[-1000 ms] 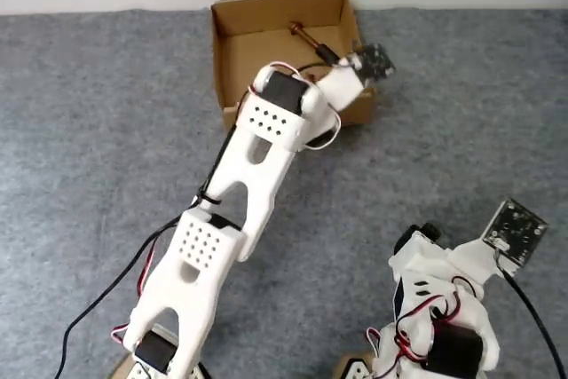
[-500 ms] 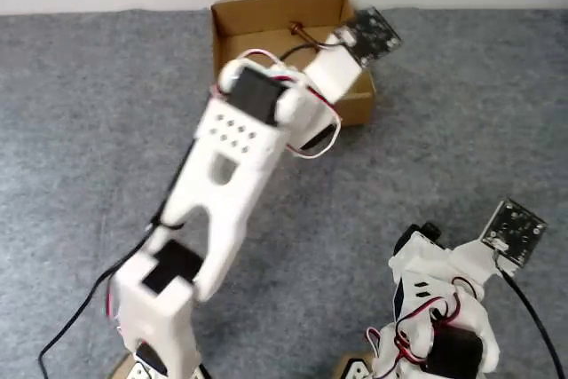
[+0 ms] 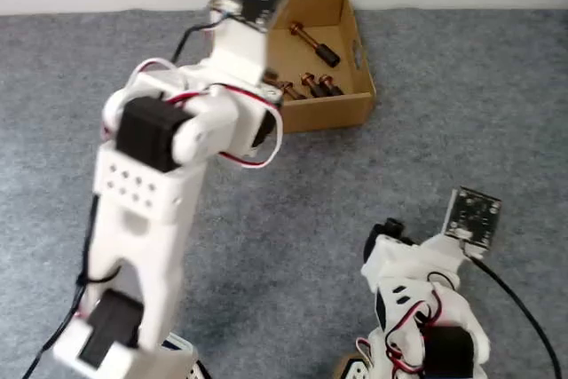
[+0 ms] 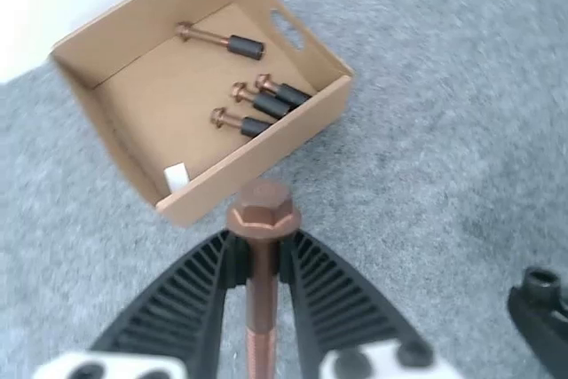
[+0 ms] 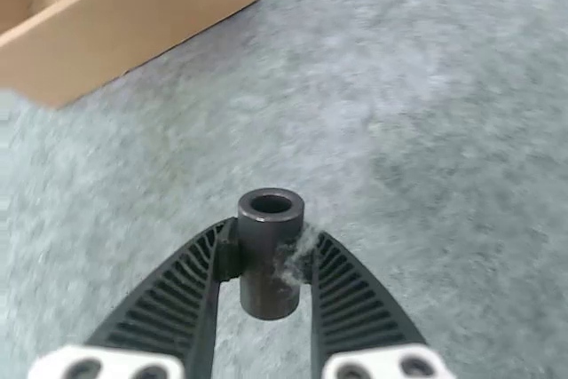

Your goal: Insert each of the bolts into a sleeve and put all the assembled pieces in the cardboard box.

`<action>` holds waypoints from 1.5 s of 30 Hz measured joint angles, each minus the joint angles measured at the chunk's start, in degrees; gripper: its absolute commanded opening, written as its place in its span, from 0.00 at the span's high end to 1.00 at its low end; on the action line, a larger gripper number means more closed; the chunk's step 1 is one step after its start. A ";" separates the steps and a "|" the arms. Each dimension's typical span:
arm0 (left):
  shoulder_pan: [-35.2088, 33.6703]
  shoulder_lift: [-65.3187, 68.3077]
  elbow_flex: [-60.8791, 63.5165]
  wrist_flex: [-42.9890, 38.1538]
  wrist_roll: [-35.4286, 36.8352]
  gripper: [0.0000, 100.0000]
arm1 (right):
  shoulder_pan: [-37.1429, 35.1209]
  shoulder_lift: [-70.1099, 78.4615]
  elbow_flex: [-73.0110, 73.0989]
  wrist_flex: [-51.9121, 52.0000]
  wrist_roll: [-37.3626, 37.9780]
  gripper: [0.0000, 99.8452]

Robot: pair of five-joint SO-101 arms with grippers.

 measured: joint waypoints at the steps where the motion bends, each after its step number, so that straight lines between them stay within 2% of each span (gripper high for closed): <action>1: -0.09 -1.76 1.58 0.00 0.26 1.00 | -1.23 0.00 0.00 0.00 0.00 0.99; 6: 0.00 -13.19 11.87 -0.53 0.70 1.00 | -4.66 -0.09 0.00 0.00 0.35 0.99; 10: 0.00 -23.82 22.51 -5.54 1.58 1.00 | -7.38 -0.09 0.00 0.00 2.11 0.99; 16: 0.00 -41.05 42.99 -21.01 7.82 1.00 | -12.92 0.26 0.00 -3.08 7.65 0.99; 24: 0.09 -65.76 74.02 -44.04 8.88 1.00 | -25.23 0.44 0.00 -12.04 19.34 0.99; 30: 0.53 -82.37 95.91 -57.05 11.60 1.00 | -31.21 0.44 0.09 -19.34 28.13 0.99; 36: 0.53 -92.66 100.84 -58.90 17.58 1.00 | -34.99 0.53 3.69 -25.23 33.67 0.99; 41: 1.58 -93.27 99.52 -56.62 24.35 1.00 | -37.01 0.53 7.03 -31.38 37.45 0.99; 45: 4.48 -93.71 98.29 -54.07 25.49 1.00 | -37.63 0.53 7.21 -35.08 38.33 0.99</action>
